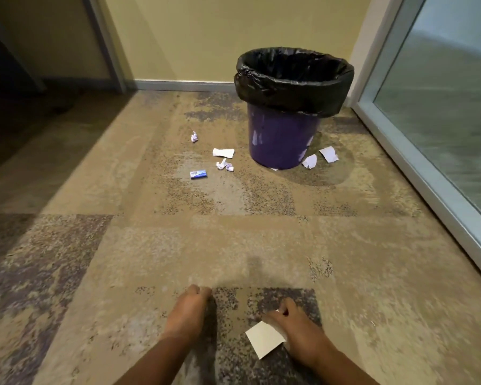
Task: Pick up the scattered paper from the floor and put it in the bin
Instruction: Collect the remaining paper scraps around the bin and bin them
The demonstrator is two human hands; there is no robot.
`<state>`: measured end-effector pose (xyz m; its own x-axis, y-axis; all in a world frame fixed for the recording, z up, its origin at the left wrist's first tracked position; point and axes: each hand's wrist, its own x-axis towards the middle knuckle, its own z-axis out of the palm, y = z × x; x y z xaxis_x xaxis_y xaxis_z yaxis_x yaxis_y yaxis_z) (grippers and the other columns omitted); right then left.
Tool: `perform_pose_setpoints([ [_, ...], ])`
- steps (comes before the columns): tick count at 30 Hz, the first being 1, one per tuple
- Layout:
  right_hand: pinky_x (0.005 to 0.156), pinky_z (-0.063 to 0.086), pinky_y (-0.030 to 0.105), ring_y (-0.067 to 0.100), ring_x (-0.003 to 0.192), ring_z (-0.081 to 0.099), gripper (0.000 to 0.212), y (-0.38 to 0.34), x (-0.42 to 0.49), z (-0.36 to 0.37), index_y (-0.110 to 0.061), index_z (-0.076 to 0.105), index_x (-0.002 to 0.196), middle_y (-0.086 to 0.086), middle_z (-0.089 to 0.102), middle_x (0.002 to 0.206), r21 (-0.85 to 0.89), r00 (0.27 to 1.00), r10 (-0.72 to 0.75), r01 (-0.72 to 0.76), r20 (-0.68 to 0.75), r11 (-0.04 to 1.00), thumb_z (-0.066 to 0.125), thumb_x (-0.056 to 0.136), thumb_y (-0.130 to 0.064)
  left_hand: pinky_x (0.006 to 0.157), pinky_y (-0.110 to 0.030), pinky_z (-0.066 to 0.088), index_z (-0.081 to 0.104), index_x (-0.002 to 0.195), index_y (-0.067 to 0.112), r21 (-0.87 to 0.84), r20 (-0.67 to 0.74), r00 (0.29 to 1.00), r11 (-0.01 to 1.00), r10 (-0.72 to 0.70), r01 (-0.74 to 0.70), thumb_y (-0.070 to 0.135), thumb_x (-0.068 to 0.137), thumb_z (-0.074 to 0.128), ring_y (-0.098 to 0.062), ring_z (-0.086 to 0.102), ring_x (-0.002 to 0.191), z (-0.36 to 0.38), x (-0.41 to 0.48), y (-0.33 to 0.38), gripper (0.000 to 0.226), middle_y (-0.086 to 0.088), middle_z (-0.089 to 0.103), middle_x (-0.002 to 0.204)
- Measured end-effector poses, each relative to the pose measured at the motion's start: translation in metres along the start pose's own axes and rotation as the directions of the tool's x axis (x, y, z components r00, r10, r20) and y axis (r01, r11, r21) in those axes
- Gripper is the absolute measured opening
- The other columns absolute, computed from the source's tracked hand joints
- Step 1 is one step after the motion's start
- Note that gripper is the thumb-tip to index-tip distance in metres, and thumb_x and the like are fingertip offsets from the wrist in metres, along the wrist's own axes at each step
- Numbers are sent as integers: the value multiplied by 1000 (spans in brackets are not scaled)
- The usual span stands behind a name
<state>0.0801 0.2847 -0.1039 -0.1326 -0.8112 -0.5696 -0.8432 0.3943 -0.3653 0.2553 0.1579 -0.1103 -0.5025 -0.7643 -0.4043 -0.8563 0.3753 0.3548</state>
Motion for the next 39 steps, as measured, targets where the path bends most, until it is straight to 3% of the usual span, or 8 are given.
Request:
perform_pose_setpoints([
  [8, 57, 37, 8, -2, 62, 50, 27, 2, 20, -5, -6, 72, 79, -7, 52, 69, 548, 926, 273, -90, -262, 831, 48, 84, 6, 98, -27, 43, 59, 117, 16, -139, 59, 998, 990, -29, 37, 9, 93, 48, -24, 54, 117, -9, 30, 21, 27, -10, 56, 128],
  [14, 33, 31, 8, 5, 41, 48, 36, 10, 32, -62, -19, 51, 54, -14, 49, 35, 779, 780, 571, -183, -256, 599, 62, 82, 1, 79, -26, 46, 64, 105, 16, -231, -24, 1000, 973, 2, -7, -13, 83, 45, -26, 60, 111, -57, 49, 46, 41, -12, 60, 127],
  [18, 54, 43, 20, 21, 67, 62, 10, -3, 39, -125, -7, 67, 86, 8, 60, 69, 844, 708, 631, -92, -318, 529, 65, 78, 0, 91, -24, 44, 67, 111, 7, -306, -134, 987, 944, 84, -122, -15, 85, 40, -25, 58, 118, -107, 59, 77, 42, -12, 62, 128],
  [20, 59, 49, 24, 20, 67, 63, 15, -13, 41, -156, -11, 60, 72, 8, 57, 72, 855, 693, 627, -31, -355, 517, 64, 77, 2, 93, -26, 44, 67, 109, 6, -331, -178, 979, 931, 95, -151, -12, 86, 44, -26, 58, 116, -129, 62, 92, 38, -14, 63, 124],
  [24, 28, 38, 12, 10, 30, 51, 34, -32, 43, -209, -9, 49, 54, 6, 52, 51, 916, 678, 645, 111, -353, 385, 58, 79, 12, 101, -32, 40, 64, 116, 2, -388, -249, 963, 901, 101, -194, -6, 90, 43, -31, 54, 121, -169, 64, 121, 34, -19, 60, 127],
  [28, 24, 28, 9, 2, 17, 41, 31, -49, 39, -253, -8, 46, 61, 7, 50, 56, 938, 679, 648, 214, -344, 274, 50, 85, 11, 99, -38, 46, 62, 116, -2, -481, -294, 950, 843, 102, -239, -8, 89, 42, -36, 56, 118, -211, 62, 145, 34, -24, 60, 125],
  [34, 29, 42, 16, 13, 46, 52, 12, -68, 24, -309, 7, 59, 94, 15, 60, 79, 928, 676, 644, 331, -359, 171, 53, 85, 11, 100, -44, 48, 63, 112, -4, -605, -346, 933, 735, 102, -305, -12, 85, 43, -37, 58, 116, -256, 69, 175, 35, -26, 61, 122],
  [39, 39, 52, 23, 22, 60, 63, 36, -62, 26, -347, 10, 54, 116, 21, 62, 99, 914, 640, 680, 389, -358, 115, 59, 80, 12, 104, -44, 46, 60, 118, -1, -654, -350, 930, 681, 116, -331, -13, 85, 44, -37, 55, 120, -264, 80, 199, 38, -24, 55, 131],
])
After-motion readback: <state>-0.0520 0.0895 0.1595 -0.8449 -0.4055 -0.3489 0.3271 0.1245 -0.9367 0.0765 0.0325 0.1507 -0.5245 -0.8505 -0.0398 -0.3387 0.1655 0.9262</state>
